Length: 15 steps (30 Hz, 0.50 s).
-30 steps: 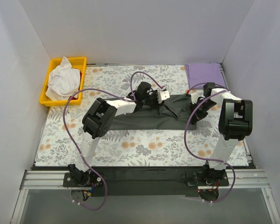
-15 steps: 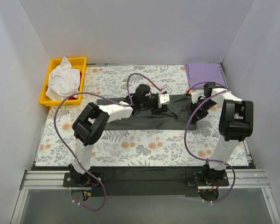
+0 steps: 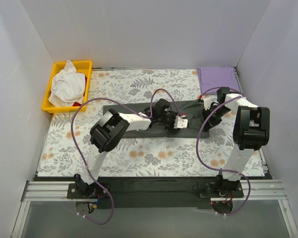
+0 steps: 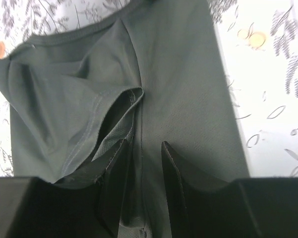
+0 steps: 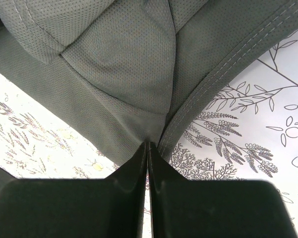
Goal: Fold and stack the t-shirts
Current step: Fold the tshirt
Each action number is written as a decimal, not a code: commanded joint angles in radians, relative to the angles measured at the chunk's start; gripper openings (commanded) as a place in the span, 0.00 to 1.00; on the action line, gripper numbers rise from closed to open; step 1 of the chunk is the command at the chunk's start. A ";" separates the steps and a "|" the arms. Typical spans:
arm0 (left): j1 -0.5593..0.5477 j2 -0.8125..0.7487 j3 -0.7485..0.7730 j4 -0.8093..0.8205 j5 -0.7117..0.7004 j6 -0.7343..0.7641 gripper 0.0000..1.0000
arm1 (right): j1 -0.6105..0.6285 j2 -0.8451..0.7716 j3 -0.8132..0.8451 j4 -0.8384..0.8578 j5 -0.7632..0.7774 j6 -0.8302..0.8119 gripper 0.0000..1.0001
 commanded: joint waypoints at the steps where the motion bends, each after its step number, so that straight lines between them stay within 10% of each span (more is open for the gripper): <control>1: -0.007 0.013 0.050 0.005 -0.042 0.051 0.33 | -0.003 -0.025 0.001 -0.014 -0.006 -0.015 0.06; 15: 0.021 0.029 0.042 0.162 -0.166 -0.087 0.31 | -0.003 -0.011 -0.004 -0.012 0.008 -0.017 0.06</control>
